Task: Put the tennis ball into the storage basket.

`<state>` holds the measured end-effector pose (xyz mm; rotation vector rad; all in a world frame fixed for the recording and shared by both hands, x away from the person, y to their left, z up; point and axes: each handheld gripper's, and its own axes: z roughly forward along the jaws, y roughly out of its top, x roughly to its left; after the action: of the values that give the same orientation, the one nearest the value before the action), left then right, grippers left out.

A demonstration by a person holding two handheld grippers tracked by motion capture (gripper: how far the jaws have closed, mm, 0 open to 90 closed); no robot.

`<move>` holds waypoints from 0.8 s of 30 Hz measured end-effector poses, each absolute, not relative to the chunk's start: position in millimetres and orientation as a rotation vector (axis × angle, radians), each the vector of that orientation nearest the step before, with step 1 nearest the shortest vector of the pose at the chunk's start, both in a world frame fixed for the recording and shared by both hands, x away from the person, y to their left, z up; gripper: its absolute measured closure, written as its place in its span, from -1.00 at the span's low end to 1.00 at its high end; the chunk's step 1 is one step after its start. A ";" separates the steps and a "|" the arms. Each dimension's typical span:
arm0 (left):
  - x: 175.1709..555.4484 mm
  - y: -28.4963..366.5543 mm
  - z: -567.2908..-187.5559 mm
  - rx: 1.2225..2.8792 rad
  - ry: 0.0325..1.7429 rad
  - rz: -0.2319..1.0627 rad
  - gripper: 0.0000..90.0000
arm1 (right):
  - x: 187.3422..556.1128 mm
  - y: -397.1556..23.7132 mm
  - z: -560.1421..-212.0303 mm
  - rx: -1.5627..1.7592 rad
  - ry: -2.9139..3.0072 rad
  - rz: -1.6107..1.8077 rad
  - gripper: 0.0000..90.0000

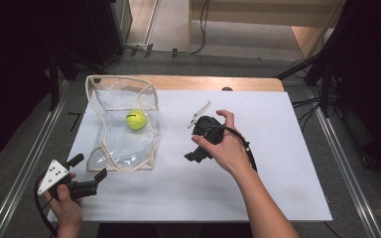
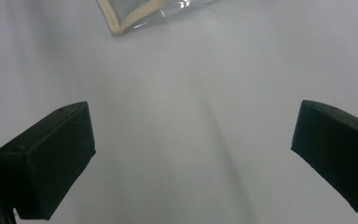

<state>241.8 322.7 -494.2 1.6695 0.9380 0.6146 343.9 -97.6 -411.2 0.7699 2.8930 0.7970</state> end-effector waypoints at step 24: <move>241.5 322.0 -494.3 1.672 0.938 0.617 -1.00 | 327.8 -142.0 -439.4 0.898 2.820 0.864 -1.00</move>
<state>241.5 322.0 -494.3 1.6718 0.9381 0.6172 327.8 -142.0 -439.4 0.8981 2.8199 0.8642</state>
